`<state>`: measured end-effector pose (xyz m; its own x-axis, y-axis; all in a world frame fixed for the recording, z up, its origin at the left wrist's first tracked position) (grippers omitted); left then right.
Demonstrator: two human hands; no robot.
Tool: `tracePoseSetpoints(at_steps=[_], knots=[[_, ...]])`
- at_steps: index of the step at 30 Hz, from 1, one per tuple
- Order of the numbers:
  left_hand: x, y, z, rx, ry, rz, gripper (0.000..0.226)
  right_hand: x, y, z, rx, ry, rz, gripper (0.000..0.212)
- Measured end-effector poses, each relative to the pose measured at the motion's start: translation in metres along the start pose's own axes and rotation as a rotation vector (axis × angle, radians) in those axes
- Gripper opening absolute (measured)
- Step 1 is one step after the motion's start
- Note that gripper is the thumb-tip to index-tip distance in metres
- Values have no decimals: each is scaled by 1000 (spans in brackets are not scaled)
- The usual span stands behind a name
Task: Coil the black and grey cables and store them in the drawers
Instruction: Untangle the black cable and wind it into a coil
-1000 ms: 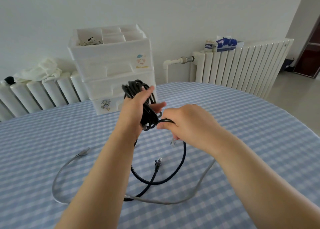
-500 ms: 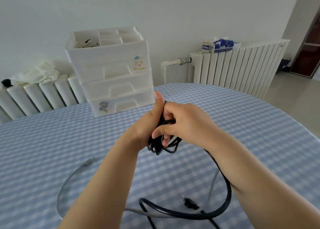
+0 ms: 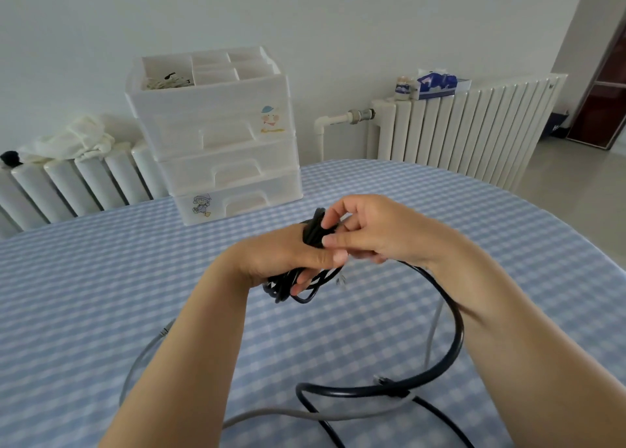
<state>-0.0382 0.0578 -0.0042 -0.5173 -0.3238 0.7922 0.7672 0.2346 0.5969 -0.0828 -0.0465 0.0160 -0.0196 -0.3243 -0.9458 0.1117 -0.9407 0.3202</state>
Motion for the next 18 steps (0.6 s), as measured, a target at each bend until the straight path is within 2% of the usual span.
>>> tracePoseSetpoints(at_steps=[3,5,8,10,13,16,18], knots=[[-8,1,-3,42,95,-67,48,4,9,0,114,-67,292,36],[-14,5,-5,114,158,-124,46,6,19,0,158,-91,372,38],[-22,10,-4,172,224,-159,47,6,24,6,49,-64,340,15],[-23,14,-1,168,217,-116,54,3,33,7,88,18,217,16],[-17,13,2,72,119,103,50,-5,45,7,278,168,87,22],[-8,10,5,-41,4,442,30,-12,45,5,428,323,180,37],[-3,8,6,-104,-64,603,25,-12,43,5,493,387,232,46]])
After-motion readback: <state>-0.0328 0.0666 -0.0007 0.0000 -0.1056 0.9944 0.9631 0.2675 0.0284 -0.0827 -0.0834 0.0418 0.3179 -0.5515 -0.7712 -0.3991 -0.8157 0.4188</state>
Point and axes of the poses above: each hand's wrist, its own z-axis away from the middle knuckle, its own y-axis out of the back of the hand, x = y × z, the point moved 6 cm from there along -z, towards the middle knuckle, and after that the axes turned 9 degrees about -z, right-handed, at the moved point
